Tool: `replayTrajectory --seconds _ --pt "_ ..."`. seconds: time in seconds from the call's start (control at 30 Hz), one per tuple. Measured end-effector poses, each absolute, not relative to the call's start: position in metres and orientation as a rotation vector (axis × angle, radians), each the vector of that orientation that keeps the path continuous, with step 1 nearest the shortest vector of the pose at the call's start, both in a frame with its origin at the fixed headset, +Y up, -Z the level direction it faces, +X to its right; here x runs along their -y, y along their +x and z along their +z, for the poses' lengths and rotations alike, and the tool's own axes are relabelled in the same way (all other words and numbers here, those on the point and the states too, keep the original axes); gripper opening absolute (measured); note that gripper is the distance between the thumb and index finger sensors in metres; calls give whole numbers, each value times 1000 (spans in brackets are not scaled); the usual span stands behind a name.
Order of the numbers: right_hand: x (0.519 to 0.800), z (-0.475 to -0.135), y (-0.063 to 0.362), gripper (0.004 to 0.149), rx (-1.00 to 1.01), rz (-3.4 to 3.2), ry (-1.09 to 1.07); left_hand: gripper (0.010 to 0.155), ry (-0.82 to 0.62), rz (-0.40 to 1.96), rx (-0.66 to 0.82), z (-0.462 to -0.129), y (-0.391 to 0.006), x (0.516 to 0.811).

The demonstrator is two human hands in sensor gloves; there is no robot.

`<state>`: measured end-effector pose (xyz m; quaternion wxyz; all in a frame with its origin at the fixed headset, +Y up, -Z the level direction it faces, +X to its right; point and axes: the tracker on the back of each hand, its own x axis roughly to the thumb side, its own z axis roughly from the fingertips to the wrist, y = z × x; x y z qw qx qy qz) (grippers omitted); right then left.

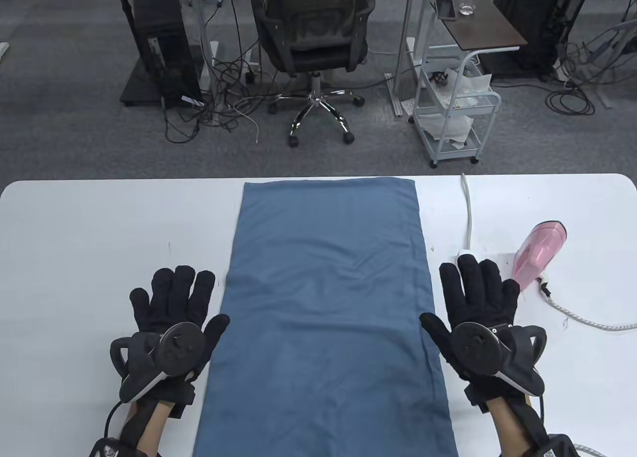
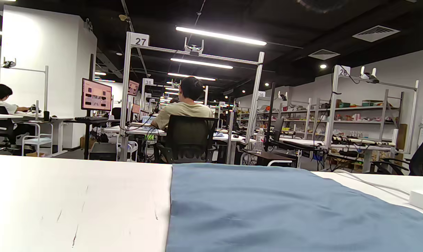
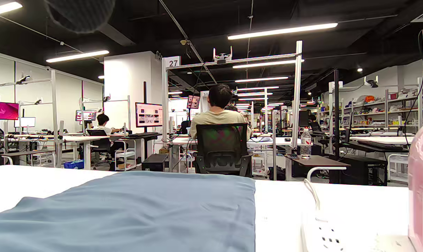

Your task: Iron pillowcase with electric iron on table

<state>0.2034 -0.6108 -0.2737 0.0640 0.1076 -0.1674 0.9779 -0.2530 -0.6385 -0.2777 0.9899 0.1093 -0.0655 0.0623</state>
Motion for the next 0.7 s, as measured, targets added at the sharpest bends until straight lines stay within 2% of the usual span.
replayTrajectory --seconds 0.5,0.7 --pt "614 -278 212 83 511 2959 240 77 213 130 149 -277 -251 639" --pt "622 -287 240 82 433 3012 0 77 203 135 157 -276 -249 639"
